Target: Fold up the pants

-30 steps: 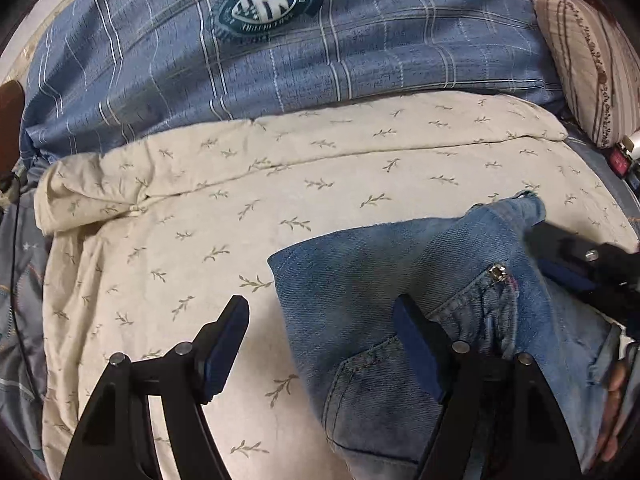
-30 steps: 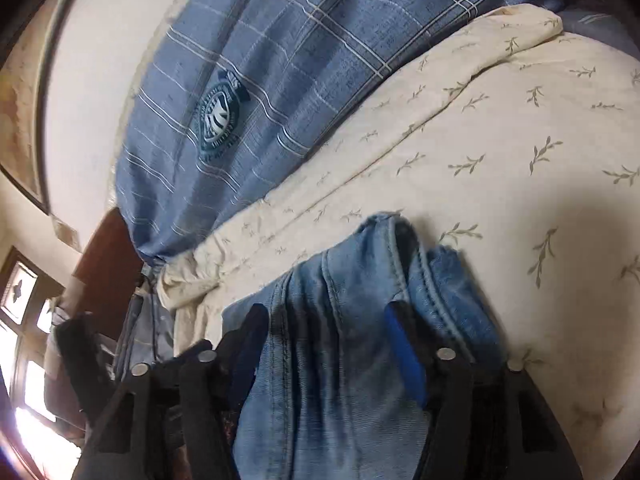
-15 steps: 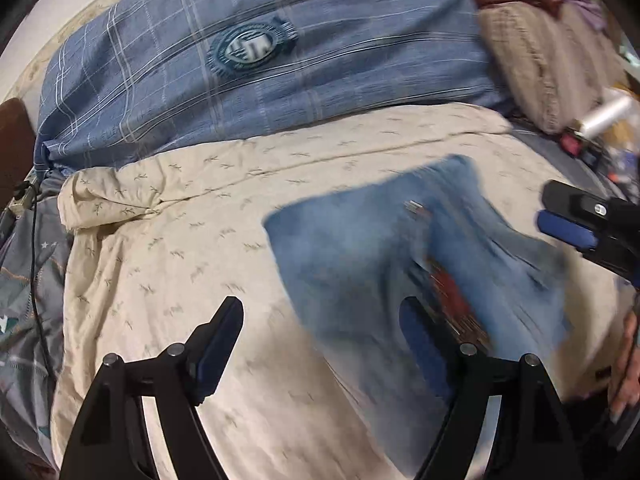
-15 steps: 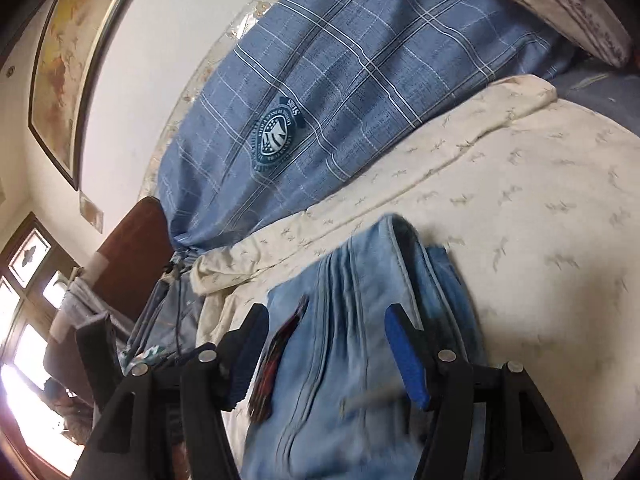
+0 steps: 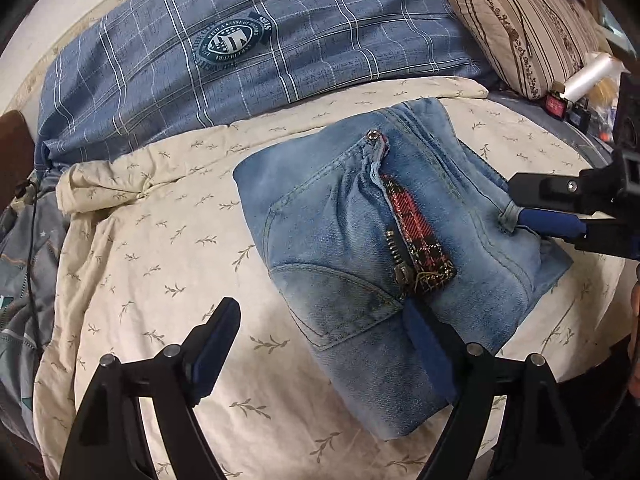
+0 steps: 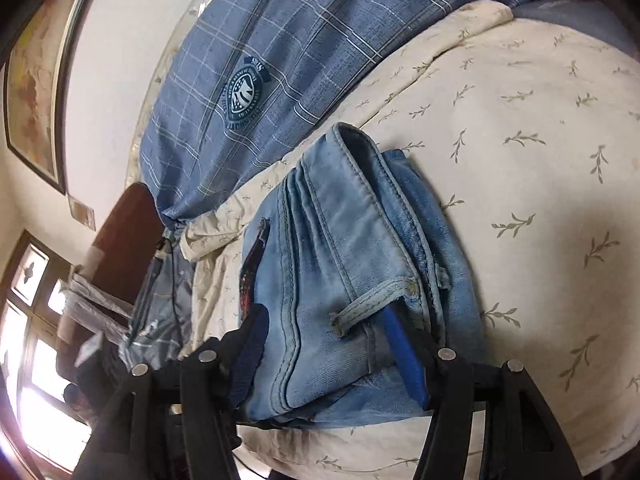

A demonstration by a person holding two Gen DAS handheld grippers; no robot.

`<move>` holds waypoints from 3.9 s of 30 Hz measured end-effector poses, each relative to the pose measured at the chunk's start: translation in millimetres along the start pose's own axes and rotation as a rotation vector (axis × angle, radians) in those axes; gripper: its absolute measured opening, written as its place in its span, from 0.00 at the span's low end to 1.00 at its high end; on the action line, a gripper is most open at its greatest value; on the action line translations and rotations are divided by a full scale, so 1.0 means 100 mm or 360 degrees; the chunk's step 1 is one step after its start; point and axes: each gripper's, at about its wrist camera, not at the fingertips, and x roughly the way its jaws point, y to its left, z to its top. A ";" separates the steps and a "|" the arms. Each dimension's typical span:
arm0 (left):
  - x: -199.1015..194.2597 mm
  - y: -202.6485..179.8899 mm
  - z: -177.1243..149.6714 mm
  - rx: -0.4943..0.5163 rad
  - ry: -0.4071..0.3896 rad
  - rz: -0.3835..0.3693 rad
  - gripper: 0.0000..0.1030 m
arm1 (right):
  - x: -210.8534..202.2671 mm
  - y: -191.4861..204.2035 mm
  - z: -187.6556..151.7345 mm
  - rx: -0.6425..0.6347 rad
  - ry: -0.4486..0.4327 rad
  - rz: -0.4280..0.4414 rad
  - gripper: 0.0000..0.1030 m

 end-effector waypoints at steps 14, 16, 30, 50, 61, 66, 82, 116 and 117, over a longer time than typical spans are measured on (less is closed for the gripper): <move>-0.01 -0.04 0.01 -0.0002 0.0018 0.0050 0.83 | -0.08 0.03 0.06 0.0011 0.0014 0.0081 0.67; -0.01 -0.04 0.01 -0.0008 0.0020 0.0060 0.83 | -0.13 0.07 0.06 -0.0015 -0.0002 0.0103 0.67; -0.28 0.09 0.05 -0.0090 0.0044 0.0000 0.84 | -0.48 0.01 0.13 0.0007 -0.0161 0.0221 0.68; 0.06 0.03 0.02 -0.0113 0.0117 0.0053 0.94 | -0.06 -0.10 0.03 0.0085 0.0057 0.0138 0.68; 0.10 -0.06 0.02 -0.0039 0.0132 0.0154 0.95 | 0.01 -0.08 0.02 0.0052 0.0043 0.0099 0.68; 0.14 -0.08 0.07 -0.0010 0.0192 0.0173 0.97 | 0.03 -0.14 0.06 0.0155 0.0041 0.0130 0.68; -0.06 -0.12 0.13 -0.0008 0.0113 0.0279 1.00 | -0.14 -0.32 0.09 0.0349 0.0047 0.0332 0.68; -0.30 0.12 0.53 -0.0174 -0.0078 0.0143 1.00 | -0.64 -0.27 0.33 0.0156 -0.0247 0.0134 0.75; -0.29 0.11 0.54 -0.0173 -0.0075 0.0140 1.00 | -0.64 -0.28 0.34 0.0165 -0.0244 0.0131 0.75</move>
